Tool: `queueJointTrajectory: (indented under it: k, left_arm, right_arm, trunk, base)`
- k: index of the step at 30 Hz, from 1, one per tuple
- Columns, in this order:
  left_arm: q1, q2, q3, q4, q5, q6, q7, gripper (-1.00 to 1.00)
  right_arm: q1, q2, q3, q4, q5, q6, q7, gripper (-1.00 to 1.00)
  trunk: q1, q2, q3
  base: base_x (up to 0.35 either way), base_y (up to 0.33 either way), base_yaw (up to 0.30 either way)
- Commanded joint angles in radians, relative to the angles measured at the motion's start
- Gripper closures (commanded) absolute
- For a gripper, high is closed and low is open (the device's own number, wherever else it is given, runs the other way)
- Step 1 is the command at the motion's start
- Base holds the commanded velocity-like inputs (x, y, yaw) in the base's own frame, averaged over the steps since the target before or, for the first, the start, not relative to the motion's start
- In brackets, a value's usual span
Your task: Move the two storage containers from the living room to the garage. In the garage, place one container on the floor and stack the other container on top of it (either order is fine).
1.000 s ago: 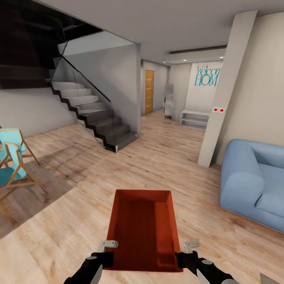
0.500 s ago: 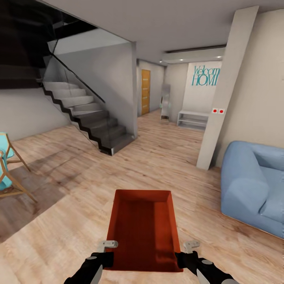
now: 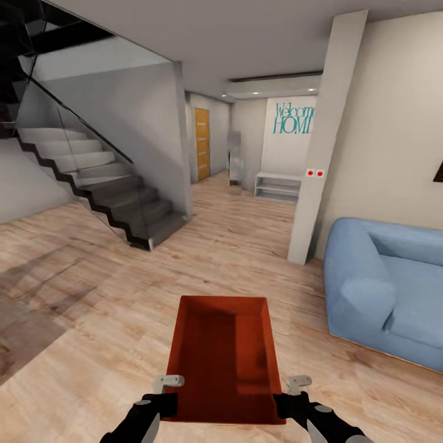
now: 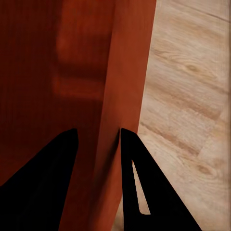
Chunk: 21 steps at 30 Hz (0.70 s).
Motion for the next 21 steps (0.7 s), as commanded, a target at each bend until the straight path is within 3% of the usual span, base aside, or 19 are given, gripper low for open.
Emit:
queueJointTrajectory:
  k: [1, 21]
  left_arm:
    - [-0.001, 0.055, 0.056, -0.003, 0.010, 0.006, -0.001, 1.00]
    - [-0.001, 0.055, 0.055, -0.002, 0.010, 0.006, -0.001, 1.00]
  right_arm:
    - [-0.001, -0.006, 0.017, 0.000, 0.001, -0.005, 0.034, 1.00]
    - [-0.001, -0.006, 0.017, 0.000, 0.002, -0.006, 0.034, 1.00]
  trunk:
    - [0.001, -0.002, -0.002]
    - [0.001, -0.002, -0.002]
  base:
    - [0.327, 0.000, -0.036]
    - [0.327, 0.000, -0.003]
